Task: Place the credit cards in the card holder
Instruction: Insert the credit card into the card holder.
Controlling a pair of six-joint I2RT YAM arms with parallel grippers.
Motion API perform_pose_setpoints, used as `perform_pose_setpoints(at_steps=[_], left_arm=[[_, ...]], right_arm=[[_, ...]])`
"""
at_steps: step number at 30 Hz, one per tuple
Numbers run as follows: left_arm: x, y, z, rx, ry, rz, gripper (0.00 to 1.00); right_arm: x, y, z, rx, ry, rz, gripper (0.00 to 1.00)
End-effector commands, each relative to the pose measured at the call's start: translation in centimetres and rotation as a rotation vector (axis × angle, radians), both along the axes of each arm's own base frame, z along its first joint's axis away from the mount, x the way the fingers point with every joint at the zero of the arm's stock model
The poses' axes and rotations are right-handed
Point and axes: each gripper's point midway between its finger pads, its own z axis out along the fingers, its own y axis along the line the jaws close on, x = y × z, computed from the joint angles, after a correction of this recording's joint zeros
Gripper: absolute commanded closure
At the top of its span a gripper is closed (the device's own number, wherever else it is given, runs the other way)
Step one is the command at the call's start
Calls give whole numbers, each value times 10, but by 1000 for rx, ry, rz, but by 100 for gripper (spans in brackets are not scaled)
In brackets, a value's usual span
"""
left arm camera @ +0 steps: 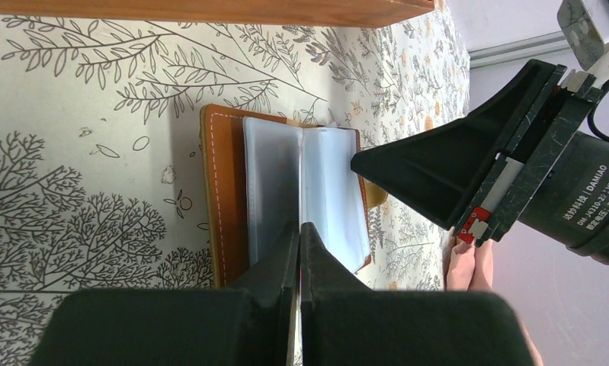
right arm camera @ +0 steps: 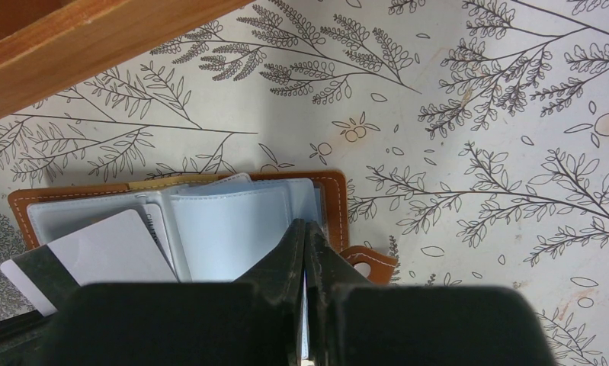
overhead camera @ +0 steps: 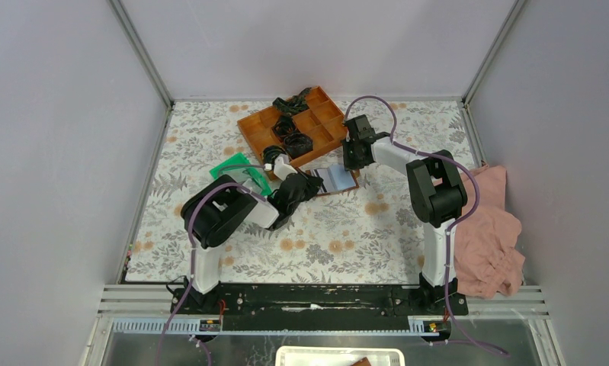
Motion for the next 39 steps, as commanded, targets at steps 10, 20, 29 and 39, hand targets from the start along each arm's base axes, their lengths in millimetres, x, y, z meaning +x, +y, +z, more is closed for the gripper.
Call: perform_pose_setpoints(at_steps=[10, 20, 29, 39], left_arm=[[12, -5, 8, -149, -26, 2, 100], [12, -5, 15, -194, -38, -3, 100], [13, -7, 9, -192, -24, -10, 100], [14, -10, 6, -219, -13, -9, 100]], right_arm=[[-25, -6, -25, -25, 109, 9, 97], [-27, -7, -29, -26, 116, 8, 97], [-26, -7, -27, -25, 114, 9, 97], [-27, -7, -30, -25, 121, 9, 97]])
